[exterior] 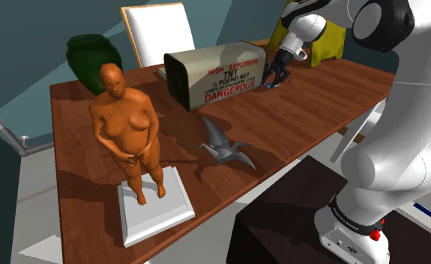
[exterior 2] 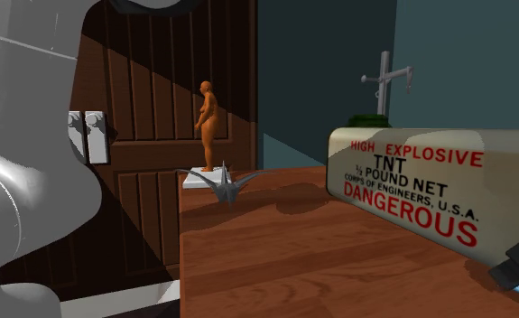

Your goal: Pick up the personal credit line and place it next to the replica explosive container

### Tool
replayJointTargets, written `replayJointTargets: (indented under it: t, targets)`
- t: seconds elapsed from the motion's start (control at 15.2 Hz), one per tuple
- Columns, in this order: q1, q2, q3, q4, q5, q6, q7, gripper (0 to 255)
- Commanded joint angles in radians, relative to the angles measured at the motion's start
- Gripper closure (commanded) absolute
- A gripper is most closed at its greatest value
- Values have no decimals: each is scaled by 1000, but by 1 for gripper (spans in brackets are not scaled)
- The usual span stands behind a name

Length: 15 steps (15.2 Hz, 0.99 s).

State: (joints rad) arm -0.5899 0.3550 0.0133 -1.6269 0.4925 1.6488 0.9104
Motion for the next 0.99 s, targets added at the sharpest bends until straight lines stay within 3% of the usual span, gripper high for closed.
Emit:
replayJointTargets:
  t: [0.0, 0.46, 0.53, 0.92]
  targets:
    - [1, 7, 0, -15, 1, 20, -10, 255]
    - [1, 7, 0, -15, 1, 20, -10, 255]
    - [1, 7, 0, -15, 1, 20, -10, 0]
    - [-7, 12, -4, 20, -3, -12, -5, 0]
